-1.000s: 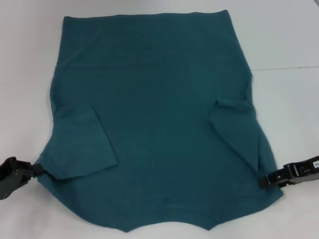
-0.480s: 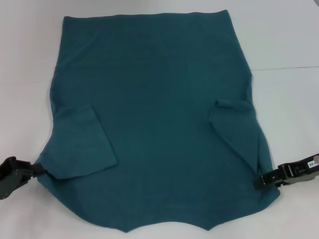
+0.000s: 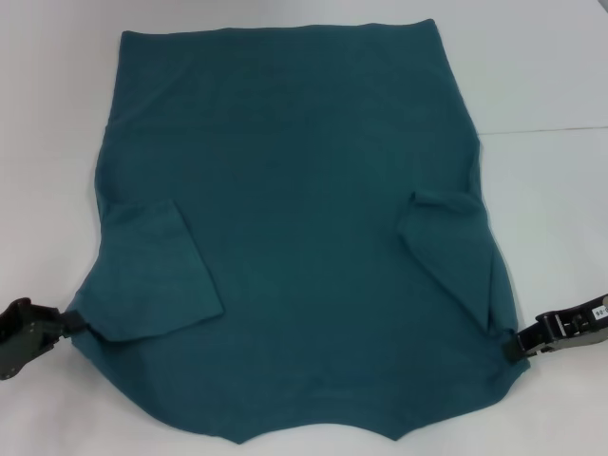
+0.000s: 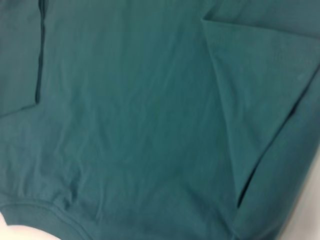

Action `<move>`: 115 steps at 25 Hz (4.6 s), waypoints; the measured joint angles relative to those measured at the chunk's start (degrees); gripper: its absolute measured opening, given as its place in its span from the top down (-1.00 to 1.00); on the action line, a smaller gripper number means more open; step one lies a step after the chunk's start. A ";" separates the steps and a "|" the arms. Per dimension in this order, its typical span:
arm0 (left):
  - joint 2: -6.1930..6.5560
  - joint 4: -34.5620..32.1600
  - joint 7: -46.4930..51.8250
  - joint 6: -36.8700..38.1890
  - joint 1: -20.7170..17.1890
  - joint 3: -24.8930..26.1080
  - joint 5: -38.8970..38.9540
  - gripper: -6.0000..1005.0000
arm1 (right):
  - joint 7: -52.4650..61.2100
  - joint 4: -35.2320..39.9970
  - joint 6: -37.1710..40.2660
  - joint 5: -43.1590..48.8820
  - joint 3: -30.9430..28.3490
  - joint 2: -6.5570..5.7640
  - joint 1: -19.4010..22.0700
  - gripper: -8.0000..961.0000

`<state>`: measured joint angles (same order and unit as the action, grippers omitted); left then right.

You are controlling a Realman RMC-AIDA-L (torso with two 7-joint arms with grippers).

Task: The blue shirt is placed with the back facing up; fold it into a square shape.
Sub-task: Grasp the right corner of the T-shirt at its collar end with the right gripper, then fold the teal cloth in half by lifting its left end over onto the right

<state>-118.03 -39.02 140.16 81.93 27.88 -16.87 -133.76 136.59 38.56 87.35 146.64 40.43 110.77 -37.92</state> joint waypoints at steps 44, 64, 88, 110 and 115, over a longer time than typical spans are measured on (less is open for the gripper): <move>-1.10 -16.11 -5.79 26.54 -8.95 -1.03 -5.84 0.83 | -5.00 11.37 21.34 -0.20 -8.45 1.13 13.49 0.94; 3.84 -0.62 4.72 8.27 10.99 -1.85 -2.63 0.81 | -2.83 7.51 5.89 -16.14 -15.40 0.35 3.37 0.94; 3.01 1.29 12.44 -22.33 17.23 -20.71 -1.31 0.78 | -0.45 -4.17 -31.78 -21.13 -2.61 0.47 -3.74 0.94; 1.39 5.72 12.27 -38.66 22.11 -27.53 -1.82 0.76 | -0.30 -11.39 -52.53 -20.47 6.28 1.48 -10.80 0.89; 1.40 4.25 12.69 -39.17 22.50 -27.15 -1.72 0.75 | 0.42 -10.22 -52.60 -20.79 5.64 0.85 -11.22 0.86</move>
<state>-116.63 -34.78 152.85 42.77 50.38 -44.02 -135.48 137.01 28.33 34.75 125.85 46.06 111.62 -49.13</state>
